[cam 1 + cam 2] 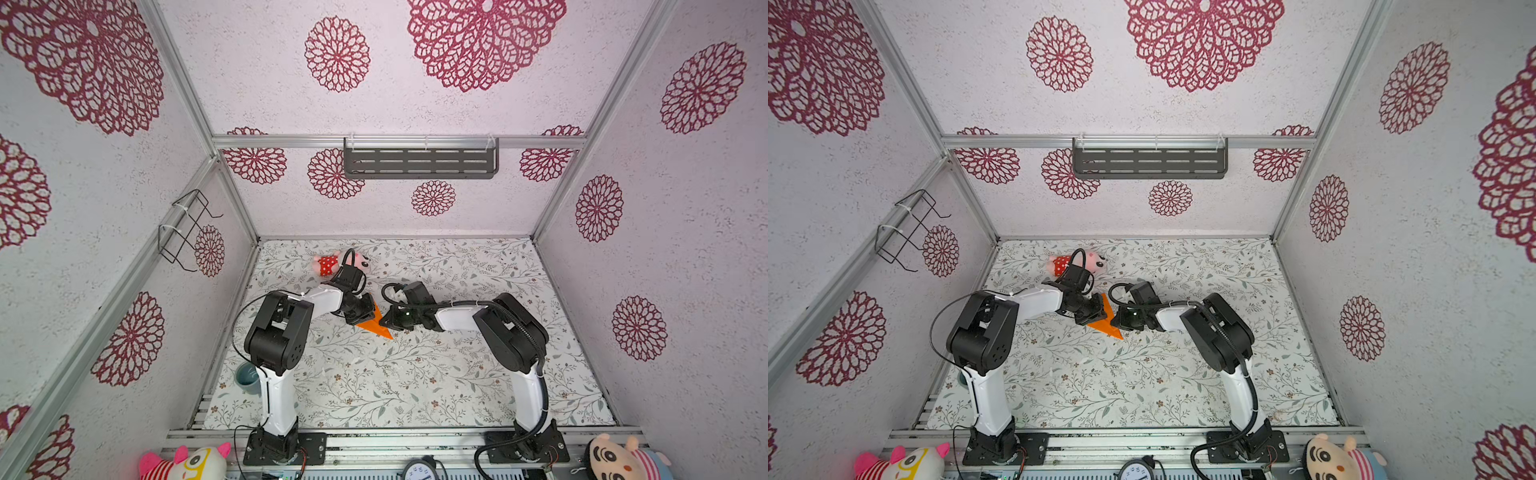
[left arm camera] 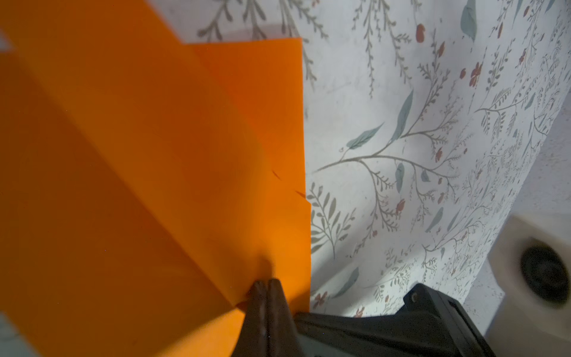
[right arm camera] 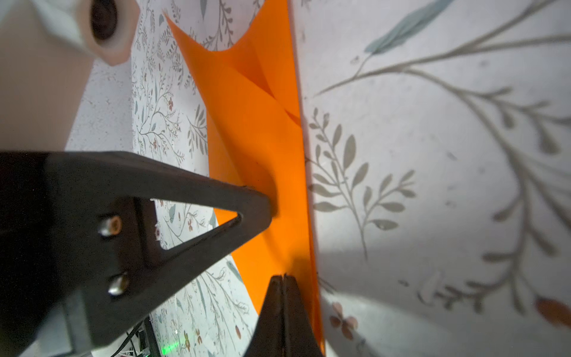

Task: Fold a paper plane with a square sheet of paper (pick it up from the middle)

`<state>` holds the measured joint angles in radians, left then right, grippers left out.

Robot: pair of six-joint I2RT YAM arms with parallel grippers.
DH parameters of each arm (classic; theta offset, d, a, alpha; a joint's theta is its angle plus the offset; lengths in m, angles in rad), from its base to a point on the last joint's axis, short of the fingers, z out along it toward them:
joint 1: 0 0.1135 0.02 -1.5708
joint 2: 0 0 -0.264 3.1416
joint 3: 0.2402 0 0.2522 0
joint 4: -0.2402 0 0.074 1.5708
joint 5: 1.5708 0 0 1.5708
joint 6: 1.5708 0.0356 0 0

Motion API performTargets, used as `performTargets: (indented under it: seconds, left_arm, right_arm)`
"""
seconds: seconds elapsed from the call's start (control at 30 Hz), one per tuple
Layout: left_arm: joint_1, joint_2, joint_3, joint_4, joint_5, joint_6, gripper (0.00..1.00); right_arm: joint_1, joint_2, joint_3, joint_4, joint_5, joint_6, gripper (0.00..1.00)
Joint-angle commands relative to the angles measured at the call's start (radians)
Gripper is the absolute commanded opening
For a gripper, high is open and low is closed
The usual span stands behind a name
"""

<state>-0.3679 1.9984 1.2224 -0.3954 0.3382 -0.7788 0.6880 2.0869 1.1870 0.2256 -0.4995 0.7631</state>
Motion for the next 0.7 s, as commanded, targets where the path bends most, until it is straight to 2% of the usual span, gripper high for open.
performTargets:
  seconds: [0.0,0.67]
  left_arm:
    - [-0.002,0.077,-0.028,-0.101,-0.109,0.006,0.03]
    - [0.0,0.095,-0.021,-0.138,-0.139,0.006,0.02]
  right_arm:
    - [-0.001,0.002,-0.004,-0.052,-0.004,0.012,0.06]
    - [-0.002,-0.085,-0.175,-0.138,-0.026,-0.026,0.06]
